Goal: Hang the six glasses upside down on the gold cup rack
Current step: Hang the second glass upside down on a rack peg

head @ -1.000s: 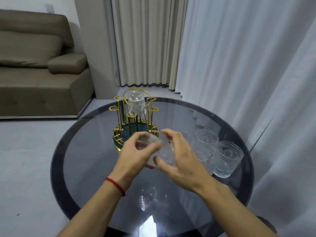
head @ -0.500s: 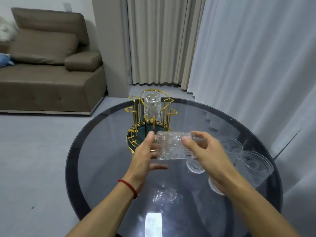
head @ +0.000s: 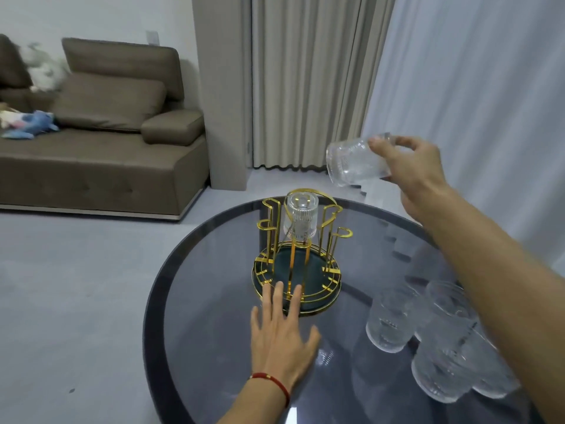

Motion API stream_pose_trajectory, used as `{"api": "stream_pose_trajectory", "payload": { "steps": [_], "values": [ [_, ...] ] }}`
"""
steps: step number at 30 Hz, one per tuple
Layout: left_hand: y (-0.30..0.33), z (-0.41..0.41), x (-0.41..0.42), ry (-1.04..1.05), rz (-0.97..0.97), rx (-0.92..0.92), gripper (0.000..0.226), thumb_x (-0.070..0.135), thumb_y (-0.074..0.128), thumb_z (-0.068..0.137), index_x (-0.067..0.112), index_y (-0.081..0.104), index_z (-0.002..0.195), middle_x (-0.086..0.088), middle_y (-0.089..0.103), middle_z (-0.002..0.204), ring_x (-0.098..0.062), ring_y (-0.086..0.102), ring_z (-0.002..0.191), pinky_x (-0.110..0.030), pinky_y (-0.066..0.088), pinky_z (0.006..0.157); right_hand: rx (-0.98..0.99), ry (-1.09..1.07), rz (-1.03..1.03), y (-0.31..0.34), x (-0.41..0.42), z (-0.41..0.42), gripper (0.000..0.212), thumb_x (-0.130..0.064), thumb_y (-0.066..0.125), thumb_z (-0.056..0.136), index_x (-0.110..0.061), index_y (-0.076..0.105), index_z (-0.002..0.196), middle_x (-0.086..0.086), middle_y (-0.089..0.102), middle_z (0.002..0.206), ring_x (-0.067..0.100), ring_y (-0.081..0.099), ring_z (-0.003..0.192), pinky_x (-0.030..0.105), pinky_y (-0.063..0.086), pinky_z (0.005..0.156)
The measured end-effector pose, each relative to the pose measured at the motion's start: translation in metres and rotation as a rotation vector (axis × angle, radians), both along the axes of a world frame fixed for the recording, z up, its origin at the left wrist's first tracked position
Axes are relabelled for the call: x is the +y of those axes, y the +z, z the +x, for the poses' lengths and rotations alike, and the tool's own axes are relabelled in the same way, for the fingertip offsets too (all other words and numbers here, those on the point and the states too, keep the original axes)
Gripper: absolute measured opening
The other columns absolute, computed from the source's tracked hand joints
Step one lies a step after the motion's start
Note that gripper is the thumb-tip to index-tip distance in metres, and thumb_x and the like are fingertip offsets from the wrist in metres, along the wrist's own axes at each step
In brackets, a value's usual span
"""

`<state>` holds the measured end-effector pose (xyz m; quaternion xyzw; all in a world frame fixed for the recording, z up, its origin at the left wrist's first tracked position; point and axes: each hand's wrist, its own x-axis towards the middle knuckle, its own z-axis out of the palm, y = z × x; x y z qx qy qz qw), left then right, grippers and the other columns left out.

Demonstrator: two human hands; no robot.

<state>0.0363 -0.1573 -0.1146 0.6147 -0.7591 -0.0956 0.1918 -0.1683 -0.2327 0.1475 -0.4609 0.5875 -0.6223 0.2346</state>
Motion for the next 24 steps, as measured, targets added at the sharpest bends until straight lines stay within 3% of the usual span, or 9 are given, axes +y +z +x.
{"api": "stream_pose_trajectory", "payload": {
  "steps": [3,8,11,13,16,24],
  "values": [
    [0.000,0.000,-0.001,0.011,-0.013,-0.022,0.077,0.062,0.030,0.093,0.039,-0.003,0.159,-0.001,-0.009,0.171,-0.023,-0.022,0.154,-0.053,0.002,0.126,0.053,0.127,0.058,0.014,-0.040,0.024,0.072,-0.044,0.087,0.073,-0.007,0.063,0.130,0.008,0.069,0.125,0.029,0.071,0.110,0.054,0.059,0.093],
    [-0.003,0.000,-0.002,-0.007,-0.010,-0.040,0.077,0.063,0.028,0.095,0.038,-0.008,0.159,-0.003,-0.016,0.170,-0.025,-0.028,0.152,-0.052,-0.003,0.125,0.287,0.245,0.167,0.009,-0.072,0.080,0.074,-0.038,0.091,0.073,-0.011,0.062,0.136,0.005,0.065,0.130,0.026,0.063,0.117,0.034,0.055,0.081],
    [-0.004,0.001,-0.002,-0.010,-0.028,-0.021,0.078,0.061,0.032,0.095,0.037,-0.004,0.160,-0.003,-0.015,0.170,-0.025,-0.028,0.152,-0.052,-0.004,0.124,0.398,0.278,0.209,0.004,-0.083,0.103,0.074,-0.036,0.093,0.071,-0.011,0.064,0.135,0.005,0.065,0.134,0.025,0.061,0.120,0.043,0.054,0.102],
    [-0.005,0.001,-0.001,-0.012,-0.041,-0.005,0.078,0.060,0.032,0.094,0.038,-0.002,0.160,-0.003,-0.013,0.170,-0.025,-0.026,0.152,-0.052,-0.004,0.124,0.498,0.304,0.230,0.002,-0.086,0.111,0.074,-0.037,0.092,0.071,-0.012,0.064,0.135,0.006,0.064,0.137,0.025,0.059,0.125,0.041,0.050,0.107],
    [-0.006,0.001,-0.002,-0.011,-0.044,-0.007,0.077,0.061,0.031,0.094,0.038,-0.002,0.159,-0.003,-0.013,0.170,-0.026,-0.026,0.152,-0.053,-0.005,0.123,0.658,0.322,0.216,-0.004,-0.088,0.120,0.072,-0.039,0.091,0.071,-0.013,0.066,0.134,0.006,0.064,0.138,0.024,0.057,0.128,0.028,0.041,0.096],
    [-0.008,-0.002,-0.002,0.006,-0.065,0.023,0.075,0.058,0.034,0.093,0.038,0.006,0.159,-0.004,-0.006,0.171,-0.027,-0.022,0.154,-0.053,-0.005,0.122,1.015,0.471,0.290,-0.026,-0.089,0.130,0.072,-0.037,0.087,0.076,-0.014,0.061,0.139,0.007,0.065,0.135,0.025,0.061,0.116,0.033,0.049,0.091]
  ]
}}
